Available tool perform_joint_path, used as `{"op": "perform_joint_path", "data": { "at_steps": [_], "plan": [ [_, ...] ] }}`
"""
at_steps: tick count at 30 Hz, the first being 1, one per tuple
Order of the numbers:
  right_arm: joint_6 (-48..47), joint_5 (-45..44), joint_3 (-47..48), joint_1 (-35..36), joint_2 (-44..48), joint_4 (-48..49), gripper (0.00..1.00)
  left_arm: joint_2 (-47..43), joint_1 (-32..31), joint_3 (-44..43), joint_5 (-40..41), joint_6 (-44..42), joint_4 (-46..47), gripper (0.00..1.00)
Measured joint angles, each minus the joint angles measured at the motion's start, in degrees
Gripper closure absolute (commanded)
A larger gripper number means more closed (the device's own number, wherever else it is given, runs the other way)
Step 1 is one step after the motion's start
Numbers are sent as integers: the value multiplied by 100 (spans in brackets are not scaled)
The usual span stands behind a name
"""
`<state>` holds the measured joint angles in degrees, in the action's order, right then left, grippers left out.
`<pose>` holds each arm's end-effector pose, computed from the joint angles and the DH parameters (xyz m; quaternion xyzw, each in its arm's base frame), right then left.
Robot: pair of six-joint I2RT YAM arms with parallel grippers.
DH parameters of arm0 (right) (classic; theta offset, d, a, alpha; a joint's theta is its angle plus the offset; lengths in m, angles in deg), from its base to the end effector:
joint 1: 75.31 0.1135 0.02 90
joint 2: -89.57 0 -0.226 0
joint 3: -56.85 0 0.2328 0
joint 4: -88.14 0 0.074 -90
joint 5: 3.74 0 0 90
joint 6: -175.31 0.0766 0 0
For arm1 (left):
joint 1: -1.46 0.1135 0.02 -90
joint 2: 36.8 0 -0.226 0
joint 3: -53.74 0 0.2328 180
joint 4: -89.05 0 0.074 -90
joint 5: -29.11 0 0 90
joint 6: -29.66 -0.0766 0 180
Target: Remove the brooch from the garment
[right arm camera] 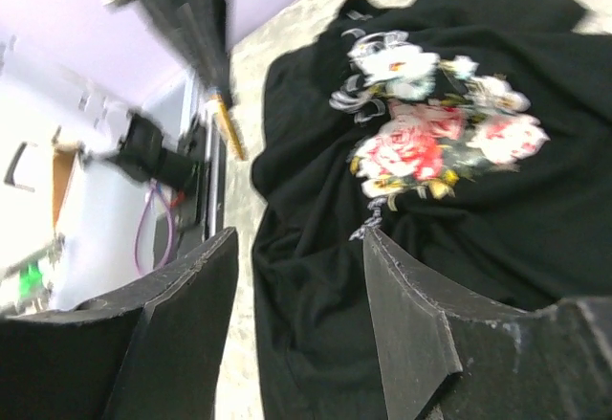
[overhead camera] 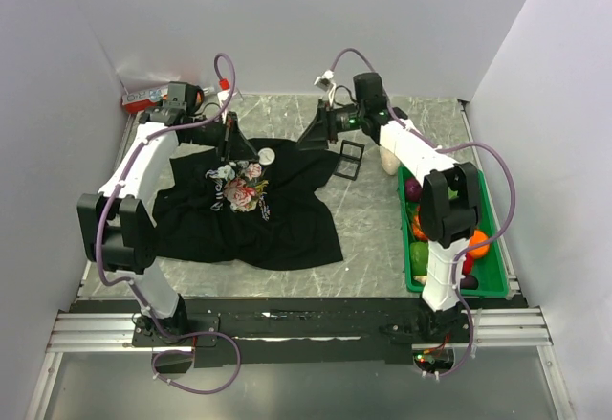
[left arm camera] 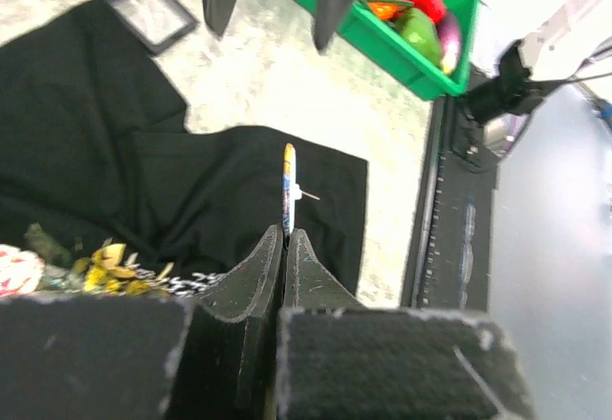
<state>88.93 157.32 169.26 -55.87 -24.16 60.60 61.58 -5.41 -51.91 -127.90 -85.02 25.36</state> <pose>0.3816 0.2115 0.2673 -0.3892 0.6534 0.5730 0.3055 0.3305 -0.1108 0.2800 0.3705 0.7249 -0.4848 0.3198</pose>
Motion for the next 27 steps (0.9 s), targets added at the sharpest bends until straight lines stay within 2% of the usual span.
{"op": "perform_joint_path", "data": {
  "at_steps": [5,8,16,27],
  "plan": [
    [-999,247,140,413,52,-634,38,92,-17,-55,-245,-323,-522,99],
    [-1241,319,157,654,52,-756,39,116,-28,-107,-317,-494,-804,99],
    [-1290,511,326,855,46,-745,50,160,-44,-153,-376,-612,-940,99],
    [-1051,483,345,931,17,-590,53,151,-146,83,-389,-87,-367,99]
  ]
}}
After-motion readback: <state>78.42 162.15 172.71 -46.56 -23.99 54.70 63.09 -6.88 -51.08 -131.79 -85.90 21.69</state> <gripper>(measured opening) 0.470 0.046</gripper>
